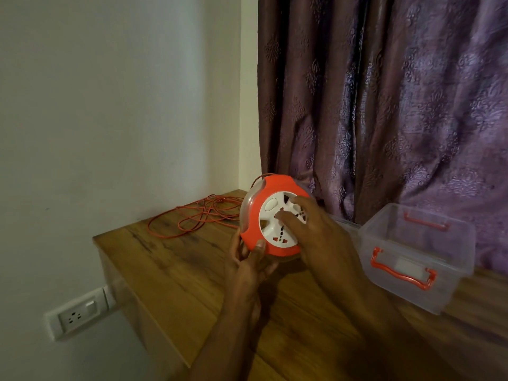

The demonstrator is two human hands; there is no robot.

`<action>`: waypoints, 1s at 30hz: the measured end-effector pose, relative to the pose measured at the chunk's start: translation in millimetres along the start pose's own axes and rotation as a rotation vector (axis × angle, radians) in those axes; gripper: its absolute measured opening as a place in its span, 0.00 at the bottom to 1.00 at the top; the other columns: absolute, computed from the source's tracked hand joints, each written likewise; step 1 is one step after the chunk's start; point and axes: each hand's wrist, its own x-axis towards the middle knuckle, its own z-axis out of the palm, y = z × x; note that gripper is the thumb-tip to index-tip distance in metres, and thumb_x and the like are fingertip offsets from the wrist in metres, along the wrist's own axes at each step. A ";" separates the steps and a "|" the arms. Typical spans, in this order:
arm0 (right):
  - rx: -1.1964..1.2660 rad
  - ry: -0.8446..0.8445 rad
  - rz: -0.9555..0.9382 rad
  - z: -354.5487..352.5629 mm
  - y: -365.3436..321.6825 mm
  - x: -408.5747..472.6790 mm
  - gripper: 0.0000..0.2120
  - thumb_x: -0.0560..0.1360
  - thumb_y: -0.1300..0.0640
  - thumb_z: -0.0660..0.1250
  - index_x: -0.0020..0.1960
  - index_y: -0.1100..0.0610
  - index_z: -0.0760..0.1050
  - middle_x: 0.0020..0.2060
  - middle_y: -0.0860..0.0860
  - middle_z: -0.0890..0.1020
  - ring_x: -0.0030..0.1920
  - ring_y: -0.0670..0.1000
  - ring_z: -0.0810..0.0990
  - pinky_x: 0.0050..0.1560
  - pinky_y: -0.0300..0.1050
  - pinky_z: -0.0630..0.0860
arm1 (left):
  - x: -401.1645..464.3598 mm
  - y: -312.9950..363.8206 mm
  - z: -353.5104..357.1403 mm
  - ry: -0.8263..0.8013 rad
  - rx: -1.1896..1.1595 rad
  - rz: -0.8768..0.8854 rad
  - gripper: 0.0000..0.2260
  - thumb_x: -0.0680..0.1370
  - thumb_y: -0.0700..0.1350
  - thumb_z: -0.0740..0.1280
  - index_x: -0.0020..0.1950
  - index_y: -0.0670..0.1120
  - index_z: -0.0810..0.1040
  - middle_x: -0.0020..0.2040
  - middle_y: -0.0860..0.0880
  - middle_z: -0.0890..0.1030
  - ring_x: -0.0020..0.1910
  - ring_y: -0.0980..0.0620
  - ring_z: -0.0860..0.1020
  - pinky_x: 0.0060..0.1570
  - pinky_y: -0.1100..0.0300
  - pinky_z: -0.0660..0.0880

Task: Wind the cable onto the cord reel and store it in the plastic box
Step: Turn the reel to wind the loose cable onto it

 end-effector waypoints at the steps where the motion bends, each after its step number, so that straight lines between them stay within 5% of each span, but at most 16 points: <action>1: 0.001 -0.029 -0.040 1.4 1.6 -0.5 0.25 0.75 0.53 0.65 0.70 0.44 0.63 0.73 0.52 0.60 0.69 0.58 0.65 0.62 0.55 0.72 | 0.0 -0.1 -0.1 0.004 0.005 0.002 0.26 0.68 0.51 0.74 0.65 0.61 0.74 0.59 0.52 0.84 0.56 0.46 0.83 0.46 0.50 0.83; 8: -0.103 -0.110 -0.063 5.1 5.1 -1.1 0.28 0.77 0.48 0.62 0.71 0.36 0.52 0.76 0.49 0.50 0.73 0.56 0.56 0.68 0.55 0.66 | -1.3 0.7 0.4 -0.016 0.027 0.000 0.26 0.67 0.53 0.75 0.64 0.61 0.75 0.57 0.53 0.84 0.54 0.48 0.84 0.44 0.54 0.83; 16: -0.055 -0.062 0.038 8.7 6.3 -0.8 0.28 0.77 0.47 0.61 0.72 0.36 0.53 0.74 0.53 0.57 0.69 0.58 0.67 0.62 0.55 0.73 | -1.7 0.0 1.0 -0.028 0.005 -0.026 0.29 0.66 0.51 0.76 0.66 0.59 0.74 0.58 0.51 0.84 0.56 0.46 0.83 0.44 0.51 0.83; 22: -0.037 0.047 0.101 10.9 5.7 -0.8 0.29 0.76 0.43 0.61 0.72 0.36 0.52 0.63 0.54 0.69 0.53 0.55 0.78 0.44 0.49 0.79 | -2.5 0.1 1.0 -0.069 0.022 0.005 0.22 0.68 0.50 0.75 0.61 0.61 0.77 0.57 0.52 0.84 0.56 0.47 0.83 0.44 0.53 0.82; 30: 0.162 0.162 0.318 9.4 -2.5 -0.7 0.29 0.71 0.33 0.59 0.70 0.41 0.63 0.52 0.51 0.82 0.52 0.55 0.80 0.49 0.51 0.78 | -4.3 1.2 2.9 -0.073 0.053 0.023 0.26 0.69 0.50 0.74 0.67 0.57 0.74 0.59 0.51 0.84 0.57 0.46 0.83 0.49 0.51 0.82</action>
